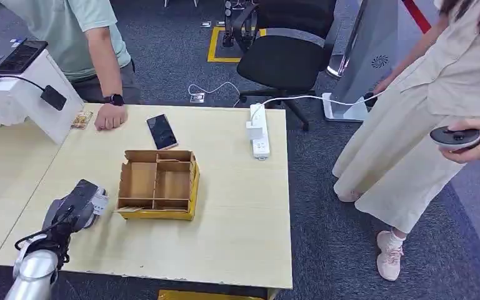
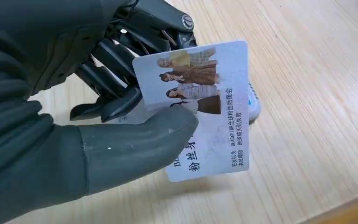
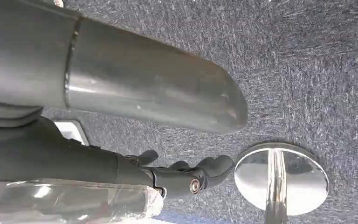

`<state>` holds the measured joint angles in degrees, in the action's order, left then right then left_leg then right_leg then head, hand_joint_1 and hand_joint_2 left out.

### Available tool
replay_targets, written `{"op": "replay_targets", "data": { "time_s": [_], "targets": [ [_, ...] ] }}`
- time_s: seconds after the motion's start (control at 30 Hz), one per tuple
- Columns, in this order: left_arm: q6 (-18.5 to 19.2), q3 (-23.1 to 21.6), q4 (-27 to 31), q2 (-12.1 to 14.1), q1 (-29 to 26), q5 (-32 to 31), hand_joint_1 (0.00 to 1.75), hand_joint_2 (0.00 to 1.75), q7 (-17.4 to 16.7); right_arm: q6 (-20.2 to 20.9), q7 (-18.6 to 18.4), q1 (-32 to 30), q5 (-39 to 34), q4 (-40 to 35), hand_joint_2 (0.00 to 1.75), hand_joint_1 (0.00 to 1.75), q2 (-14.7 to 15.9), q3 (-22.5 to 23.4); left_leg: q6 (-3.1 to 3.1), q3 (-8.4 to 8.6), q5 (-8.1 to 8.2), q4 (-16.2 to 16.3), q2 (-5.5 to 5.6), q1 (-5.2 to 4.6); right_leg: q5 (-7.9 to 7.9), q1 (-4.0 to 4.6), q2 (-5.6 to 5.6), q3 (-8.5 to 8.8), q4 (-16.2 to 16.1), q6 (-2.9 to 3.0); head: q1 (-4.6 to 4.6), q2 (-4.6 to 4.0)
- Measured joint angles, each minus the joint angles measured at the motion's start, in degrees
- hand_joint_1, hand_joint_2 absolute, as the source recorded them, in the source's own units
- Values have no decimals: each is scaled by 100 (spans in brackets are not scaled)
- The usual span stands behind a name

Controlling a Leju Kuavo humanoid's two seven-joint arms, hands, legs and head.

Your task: Pass the card to the sensor for recognition and then transmit it.

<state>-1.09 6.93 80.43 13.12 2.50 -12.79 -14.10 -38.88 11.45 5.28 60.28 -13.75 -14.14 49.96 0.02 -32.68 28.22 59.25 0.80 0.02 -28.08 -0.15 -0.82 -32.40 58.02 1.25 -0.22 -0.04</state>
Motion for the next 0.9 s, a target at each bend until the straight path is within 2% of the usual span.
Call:
{"op": "replay_targets", "data": {
  "time_s": [0.4, 0.9],
  "targets": [
    [-74, -140, -223, -33, 366, 59, 175, 175, 46, 13, 42, 1, -223, 4, 0, 0, 0, 11, 0, 0, 0, 0, 0, 0, 0, 0, 0, 0, 0, 0, 2, 0],
    [-127, -142, -234, 11, 438, 223, 175, 175, 142, 18, 74, 0, -304, 4, 0, 0, 28, 33, 0, 0, 0, 0, 0, 0, 1, 0, -1, 0, 0, 0, 0, -2]
  ]
}}
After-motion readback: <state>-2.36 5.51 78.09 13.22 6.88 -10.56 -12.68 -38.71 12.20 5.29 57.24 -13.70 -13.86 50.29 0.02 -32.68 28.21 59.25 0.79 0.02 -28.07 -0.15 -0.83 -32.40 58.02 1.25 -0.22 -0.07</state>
